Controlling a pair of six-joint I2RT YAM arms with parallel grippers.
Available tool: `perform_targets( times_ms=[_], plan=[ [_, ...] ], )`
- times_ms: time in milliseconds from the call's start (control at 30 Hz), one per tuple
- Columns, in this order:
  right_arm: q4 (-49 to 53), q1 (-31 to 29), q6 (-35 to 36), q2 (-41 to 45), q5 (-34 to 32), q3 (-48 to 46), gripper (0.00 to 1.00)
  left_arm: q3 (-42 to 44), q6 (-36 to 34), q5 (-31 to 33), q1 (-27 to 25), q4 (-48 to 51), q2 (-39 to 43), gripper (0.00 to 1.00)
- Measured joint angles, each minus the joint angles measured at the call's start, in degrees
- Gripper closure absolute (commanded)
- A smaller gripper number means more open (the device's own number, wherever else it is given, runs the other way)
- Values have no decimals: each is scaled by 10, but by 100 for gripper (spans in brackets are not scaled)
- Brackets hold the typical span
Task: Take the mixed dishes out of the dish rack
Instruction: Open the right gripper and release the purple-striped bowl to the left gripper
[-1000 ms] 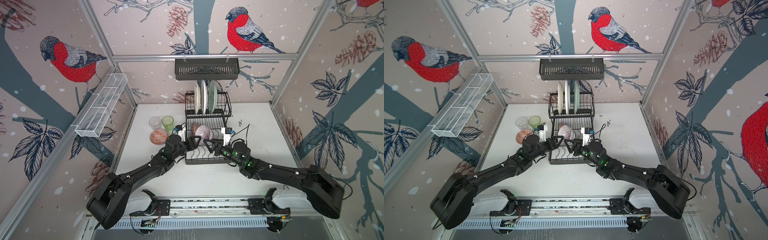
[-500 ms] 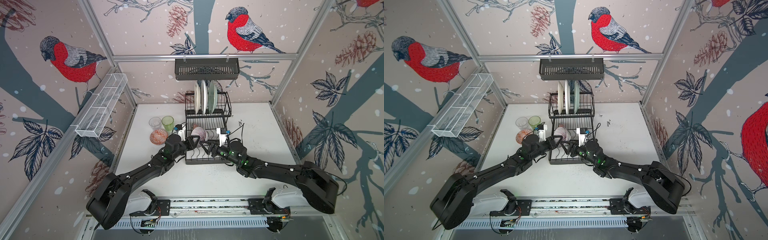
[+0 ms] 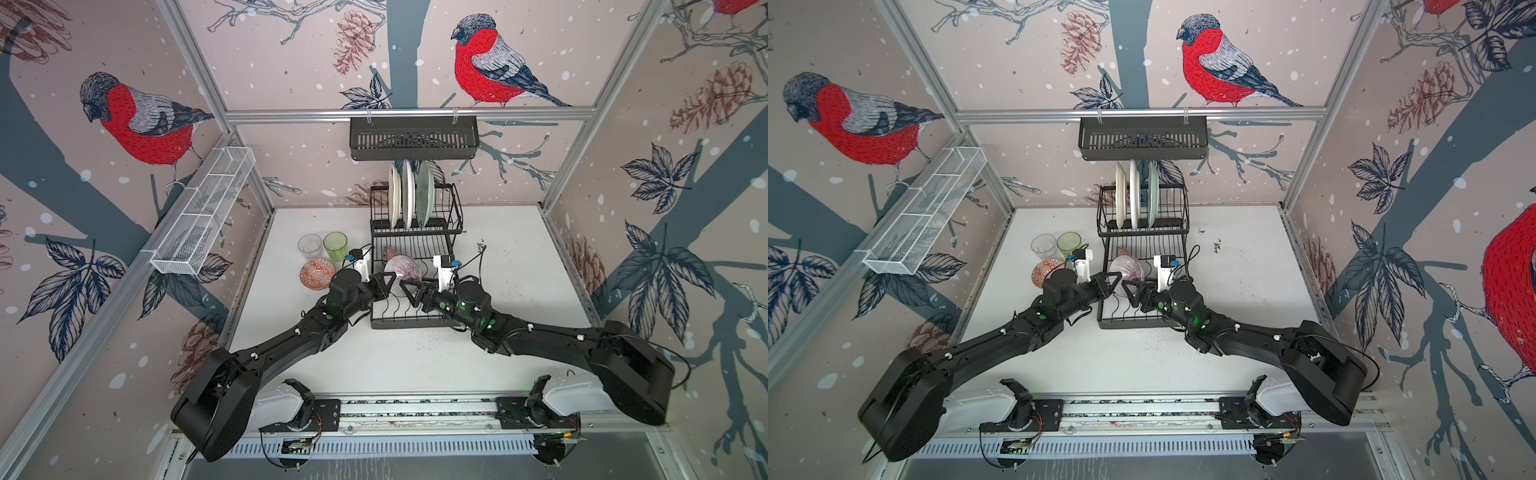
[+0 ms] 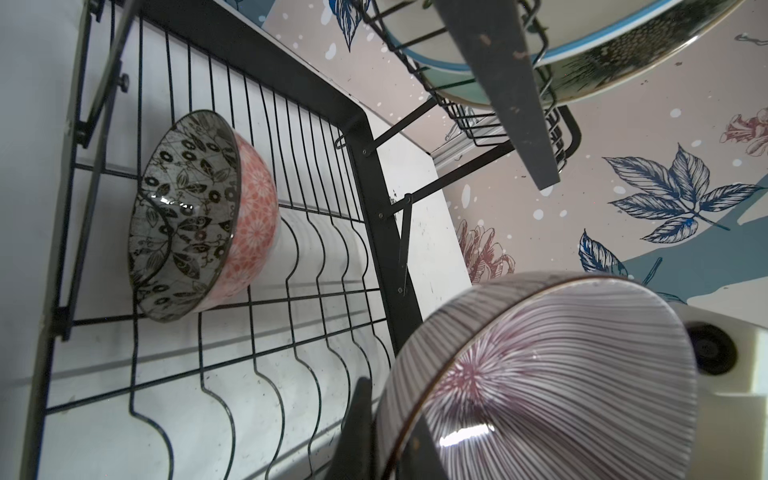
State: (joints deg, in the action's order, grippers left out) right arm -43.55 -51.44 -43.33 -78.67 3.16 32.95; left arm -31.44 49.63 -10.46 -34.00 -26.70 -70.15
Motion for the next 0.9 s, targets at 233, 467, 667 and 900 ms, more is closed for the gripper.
perform_targets(
  times_ms=[233,467,667,900],
  plan=[
    [-2,-6,5,-1,10,6,1,0,-7,3,0,17,14,100],
    [3,-10,13,7,8,6,1,0,-19,13,0,33,27,100],
    [7,-13,22,34,-14,-5,0,-2,-31,34,2,55,36,100],
    [19,-14,30,68,-53,-23,1,-10,-46,58,11,93,40,100]
  ],
)
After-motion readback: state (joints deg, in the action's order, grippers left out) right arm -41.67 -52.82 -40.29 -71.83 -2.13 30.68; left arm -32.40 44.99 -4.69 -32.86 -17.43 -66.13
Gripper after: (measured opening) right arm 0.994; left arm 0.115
